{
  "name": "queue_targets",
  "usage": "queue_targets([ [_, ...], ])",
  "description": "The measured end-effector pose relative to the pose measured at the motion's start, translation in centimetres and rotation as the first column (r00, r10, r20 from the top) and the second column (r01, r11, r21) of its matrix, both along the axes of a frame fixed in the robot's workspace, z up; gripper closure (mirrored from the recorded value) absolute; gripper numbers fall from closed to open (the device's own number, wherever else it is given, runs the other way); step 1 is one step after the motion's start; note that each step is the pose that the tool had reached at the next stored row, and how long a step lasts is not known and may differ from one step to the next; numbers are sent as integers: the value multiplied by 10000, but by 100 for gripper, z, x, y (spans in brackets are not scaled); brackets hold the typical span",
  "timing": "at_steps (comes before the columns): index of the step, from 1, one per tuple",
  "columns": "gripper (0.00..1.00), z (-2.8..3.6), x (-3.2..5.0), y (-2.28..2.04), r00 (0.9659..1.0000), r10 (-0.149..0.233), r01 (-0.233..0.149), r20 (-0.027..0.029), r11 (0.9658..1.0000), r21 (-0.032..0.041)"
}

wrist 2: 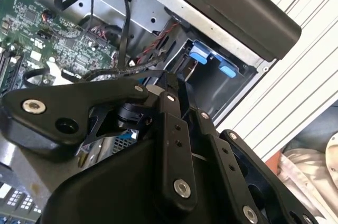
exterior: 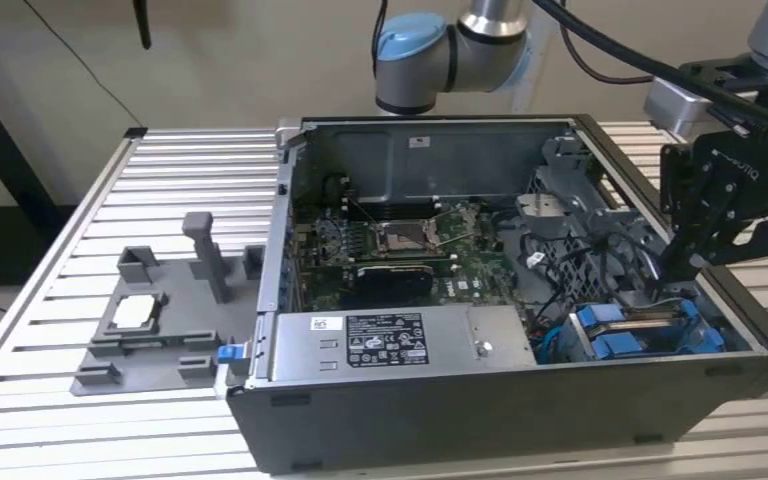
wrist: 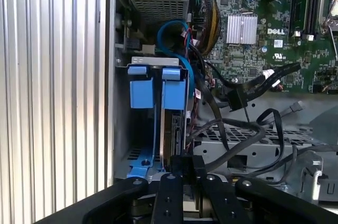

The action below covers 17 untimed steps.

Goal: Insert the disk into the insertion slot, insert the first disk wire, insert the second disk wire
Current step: 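Insert the first disk wire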

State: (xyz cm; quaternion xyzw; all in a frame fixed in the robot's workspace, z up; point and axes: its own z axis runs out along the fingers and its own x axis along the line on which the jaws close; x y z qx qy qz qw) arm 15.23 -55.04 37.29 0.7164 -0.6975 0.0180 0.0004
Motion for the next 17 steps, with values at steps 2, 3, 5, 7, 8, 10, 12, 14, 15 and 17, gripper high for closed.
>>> queue_targets([
  [2,81,0,0,0,10000,-2,2,0,10000,0],
  [3,81,-1,0,0,10000,-2,2,0,10000,1],
  [5,81,-4,2,-1,10000,-1,1,-1,10000,1],
  [7,81,-20,10,-2,10000,1,-1,-50,10000,2],
  [8,81,-28,15,-4,10000,-1,1,-90,10000,-1],
  [10,81,-50,28,-7,9999,-5,5,-150,10000,1],
  [12,81,-77,39,-14,9998,-7,7,-175,10000,2],
  [14,81,-108,43,-22,9998,-9,9,-176,10000,2],
  [15,81,-122,44,-25,9998,-10,10,-176,10000,1],
  [17,81,-151,46,-31,9998,-10,10,-176,10000,1],
])
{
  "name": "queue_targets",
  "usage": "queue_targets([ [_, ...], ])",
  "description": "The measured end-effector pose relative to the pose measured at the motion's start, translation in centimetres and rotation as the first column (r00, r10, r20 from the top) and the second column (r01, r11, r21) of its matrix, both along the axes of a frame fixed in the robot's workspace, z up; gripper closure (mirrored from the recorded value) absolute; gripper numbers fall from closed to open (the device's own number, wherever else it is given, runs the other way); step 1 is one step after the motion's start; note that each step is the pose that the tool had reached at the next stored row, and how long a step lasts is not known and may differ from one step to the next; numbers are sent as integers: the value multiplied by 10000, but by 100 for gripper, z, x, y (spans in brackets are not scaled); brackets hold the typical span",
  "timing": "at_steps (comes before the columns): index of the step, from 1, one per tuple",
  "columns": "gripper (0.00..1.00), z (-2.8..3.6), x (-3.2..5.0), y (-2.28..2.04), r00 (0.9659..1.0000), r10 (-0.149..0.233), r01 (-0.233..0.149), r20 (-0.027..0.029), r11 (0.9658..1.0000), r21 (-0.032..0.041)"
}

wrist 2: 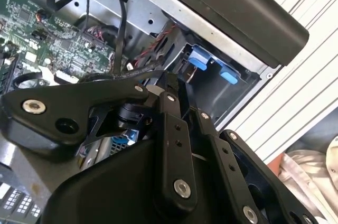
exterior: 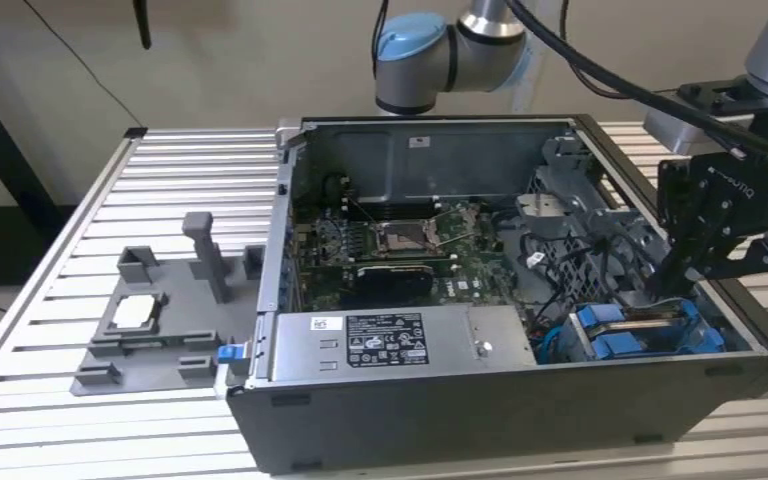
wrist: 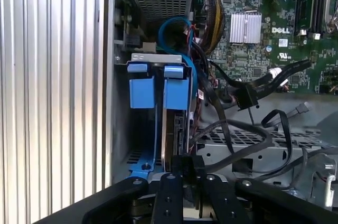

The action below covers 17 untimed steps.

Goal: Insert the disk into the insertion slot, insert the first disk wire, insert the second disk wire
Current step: 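Insert the first disk wire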

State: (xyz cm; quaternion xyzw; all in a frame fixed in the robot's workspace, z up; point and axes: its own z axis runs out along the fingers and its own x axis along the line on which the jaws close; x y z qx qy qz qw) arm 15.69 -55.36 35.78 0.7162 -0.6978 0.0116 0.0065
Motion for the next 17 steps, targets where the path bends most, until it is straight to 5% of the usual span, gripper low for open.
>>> queue_targets([
  [17,81,-51,2,-26,10000,-1,1,-2,10000,0],
])
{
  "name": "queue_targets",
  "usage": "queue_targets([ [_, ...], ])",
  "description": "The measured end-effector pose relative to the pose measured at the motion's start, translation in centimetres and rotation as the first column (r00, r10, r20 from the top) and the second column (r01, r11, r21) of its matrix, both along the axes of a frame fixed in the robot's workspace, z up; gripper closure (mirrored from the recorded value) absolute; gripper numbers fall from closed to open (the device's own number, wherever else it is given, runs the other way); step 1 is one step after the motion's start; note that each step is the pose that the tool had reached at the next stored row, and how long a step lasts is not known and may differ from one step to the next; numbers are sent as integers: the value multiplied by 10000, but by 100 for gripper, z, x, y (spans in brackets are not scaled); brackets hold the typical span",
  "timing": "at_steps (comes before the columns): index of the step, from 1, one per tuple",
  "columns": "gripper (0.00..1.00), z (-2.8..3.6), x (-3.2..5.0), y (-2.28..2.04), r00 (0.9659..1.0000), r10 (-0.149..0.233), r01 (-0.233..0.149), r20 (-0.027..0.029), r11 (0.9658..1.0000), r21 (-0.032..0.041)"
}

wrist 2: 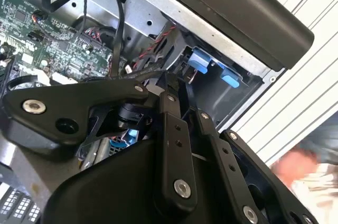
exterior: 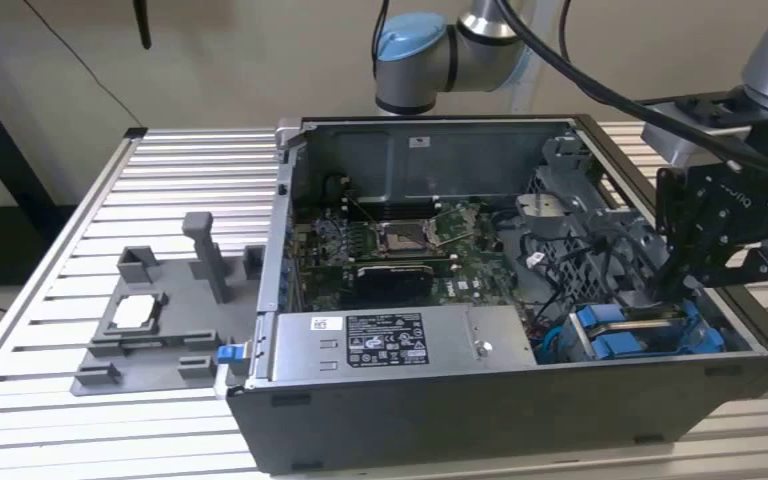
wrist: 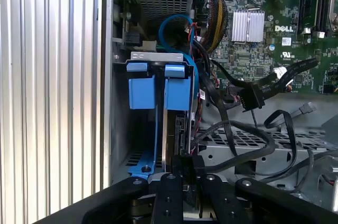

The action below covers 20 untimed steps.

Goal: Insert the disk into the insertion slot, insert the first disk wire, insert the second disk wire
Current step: 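Insert the first disk wire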

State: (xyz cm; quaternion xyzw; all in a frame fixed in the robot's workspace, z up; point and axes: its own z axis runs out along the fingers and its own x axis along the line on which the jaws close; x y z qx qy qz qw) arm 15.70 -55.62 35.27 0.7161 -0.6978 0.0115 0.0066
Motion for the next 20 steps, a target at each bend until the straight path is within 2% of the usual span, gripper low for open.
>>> queue_targets([
  [1,81,-3,3,-22,10000,0,0,-22,10000,4],
  [2,81,-7,2,-25,10000,0,0,-27,10000,11],
  [7,81,-9,3,-25,10000,0,0,-27,10000,8],
  [11,81,-39,3,-25,10000,0,0,-28,10000,13],
  [16,81,-61,14,-25,10000,-4,5,-28,9999,148],
  [20,81,-82,27,-26,9999,-127,127,-27,9998,150],
])
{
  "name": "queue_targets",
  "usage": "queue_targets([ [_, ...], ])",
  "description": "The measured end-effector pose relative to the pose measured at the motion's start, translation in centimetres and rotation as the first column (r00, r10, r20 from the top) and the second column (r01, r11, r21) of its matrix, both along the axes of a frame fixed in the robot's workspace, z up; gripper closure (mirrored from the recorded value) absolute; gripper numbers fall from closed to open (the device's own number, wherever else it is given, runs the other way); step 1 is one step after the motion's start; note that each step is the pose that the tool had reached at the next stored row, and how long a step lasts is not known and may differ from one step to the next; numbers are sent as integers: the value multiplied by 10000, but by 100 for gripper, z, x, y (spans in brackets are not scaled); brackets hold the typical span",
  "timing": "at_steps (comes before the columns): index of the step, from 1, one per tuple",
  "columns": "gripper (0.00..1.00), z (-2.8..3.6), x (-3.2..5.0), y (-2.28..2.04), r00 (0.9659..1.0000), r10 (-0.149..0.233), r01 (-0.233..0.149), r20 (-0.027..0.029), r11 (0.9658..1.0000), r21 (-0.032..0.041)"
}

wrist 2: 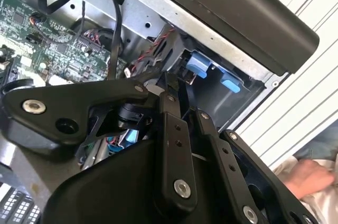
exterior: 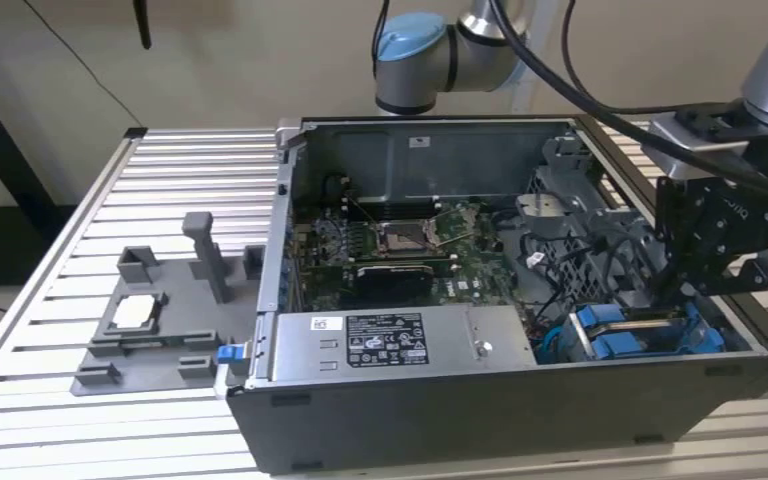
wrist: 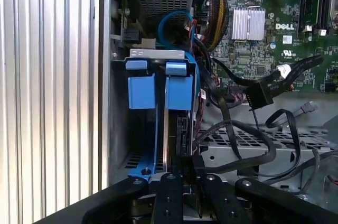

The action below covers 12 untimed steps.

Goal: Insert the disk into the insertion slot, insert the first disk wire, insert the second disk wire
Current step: 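Insert the first disk wire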

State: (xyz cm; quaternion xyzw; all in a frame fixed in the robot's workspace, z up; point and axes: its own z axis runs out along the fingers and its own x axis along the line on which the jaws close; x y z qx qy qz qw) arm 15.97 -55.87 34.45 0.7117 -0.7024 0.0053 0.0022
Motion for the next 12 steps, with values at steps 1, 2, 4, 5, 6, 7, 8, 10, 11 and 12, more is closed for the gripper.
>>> queue_targets([
  [1,81,-3,2,0,10000,-31,31,0,10000,-2],
  [2,81,-6,3,0,10000,-77,77,0,10000,-3],
  [4,81,-9,4,1,9999,-156,156,0,9999,-2],
  [5,81,-12,4,0,9998,-184,184,-1,9998,0],
  [6,81,-13,4,1,9998,-209,209,-1,9998,-1],
  [7,81,-15,4,1,9997,-236,236,-2,9997,-1],
  [8,81,-16,4,1,9997,-259,259,-3,9997,-1],
  [10,81,-19,4,1,9996,-296,296,-6,9996,0],
  [11,81,-22,4,1,9995,-305,305,-7,9995,-1],
  [12,81,-26,4,1,9995,-314,314,-8,9995,1],
])
